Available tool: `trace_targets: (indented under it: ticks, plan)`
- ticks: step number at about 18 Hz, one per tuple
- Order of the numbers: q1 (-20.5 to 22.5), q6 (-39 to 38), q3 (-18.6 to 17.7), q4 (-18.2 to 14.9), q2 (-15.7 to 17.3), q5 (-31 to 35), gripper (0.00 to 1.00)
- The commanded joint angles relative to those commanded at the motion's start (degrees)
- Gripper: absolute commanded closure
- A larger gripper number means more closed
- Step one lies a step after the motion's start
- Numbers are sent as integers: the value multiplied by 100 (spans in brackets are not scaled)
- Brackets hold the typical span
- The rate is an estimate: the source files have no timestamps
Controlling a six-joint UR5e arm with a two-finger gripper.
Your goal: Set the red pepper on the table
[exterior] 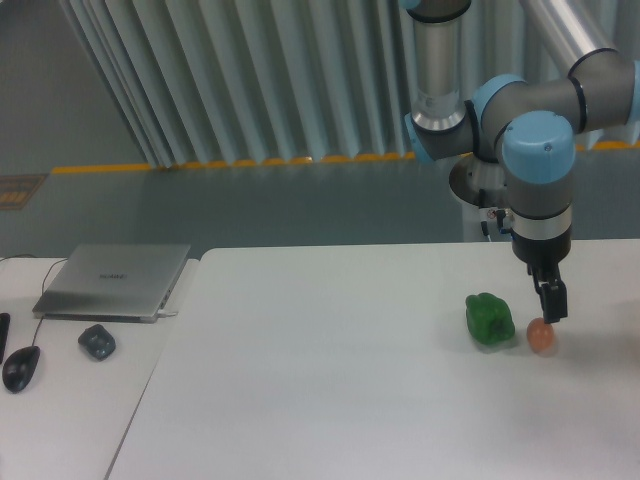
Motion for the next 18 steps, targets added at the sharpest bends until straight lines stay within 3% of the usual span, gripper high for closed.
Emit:
trace_targets:
  ticks: [3,15,16,18]
  plan:
    - [9,-70,-36,185,18,-61,0]
    - [0,-737,-167,238,9,-271,0]
    - [26,-755,-202,342,9,-533,0]
    - [44,-825,-412,885,18,-598,0]
